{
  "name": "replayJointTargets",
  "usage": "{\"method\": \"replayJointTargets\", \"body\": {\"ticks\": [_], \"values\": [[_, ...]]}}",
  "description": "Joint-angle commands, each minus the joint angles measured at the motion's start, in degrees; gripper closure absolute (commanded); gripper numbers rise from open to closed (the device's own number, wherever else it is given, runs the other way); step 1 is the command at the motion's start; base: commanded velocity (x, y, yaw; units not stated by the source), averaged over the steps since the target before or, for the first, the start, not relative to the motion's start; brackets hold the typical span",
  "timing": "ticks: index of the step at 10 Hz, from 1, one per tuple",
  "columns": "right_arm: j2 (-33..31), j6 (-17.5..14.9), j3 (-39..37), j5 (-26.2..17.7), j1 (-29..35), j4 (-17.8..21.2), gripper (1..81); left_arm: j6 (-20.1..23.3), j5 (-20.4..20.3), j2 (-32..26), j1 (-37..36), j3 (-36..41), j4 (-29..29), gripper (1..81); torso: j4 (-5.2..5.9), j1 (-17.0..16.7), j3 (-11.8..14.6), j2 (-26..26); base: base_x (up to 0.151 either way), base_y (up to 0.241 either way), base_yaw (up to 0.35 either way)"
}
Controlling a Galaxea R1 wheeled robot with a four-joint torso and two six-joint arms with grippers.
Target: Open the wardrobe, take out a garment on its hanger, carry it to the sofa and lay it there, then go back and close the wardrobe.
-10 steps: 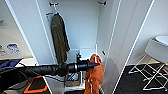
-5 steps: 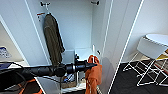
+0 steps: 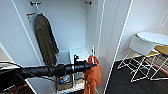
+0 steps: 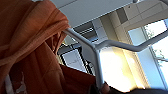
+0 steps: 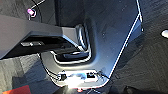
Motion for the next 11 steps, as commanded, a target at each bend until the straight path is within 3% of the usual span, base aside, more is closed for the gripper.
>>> {"method": "replayJointTargets", "body": {"ticks": [1, 11], "values": [[-0.1, -0.1, 0.6, -3.4, 0.6, -0.6, 1.0, 0.6, -5.6, 0.2, -10.3, 2.9, 1.8, 81.1, 0.00, 0.0, 0.0, 0.0, 0.000, 0.000, -0.177], [0.4, 0.6, -2.8, -3.4, -0.2, 0.3, 1.0, 0.6, -4.2, 0.8, -10.3, 2.9, 1.8, 81.1, 0.00, 0.0, 0.0, 0.0, 0.000, 0.000, -0.184]]}}
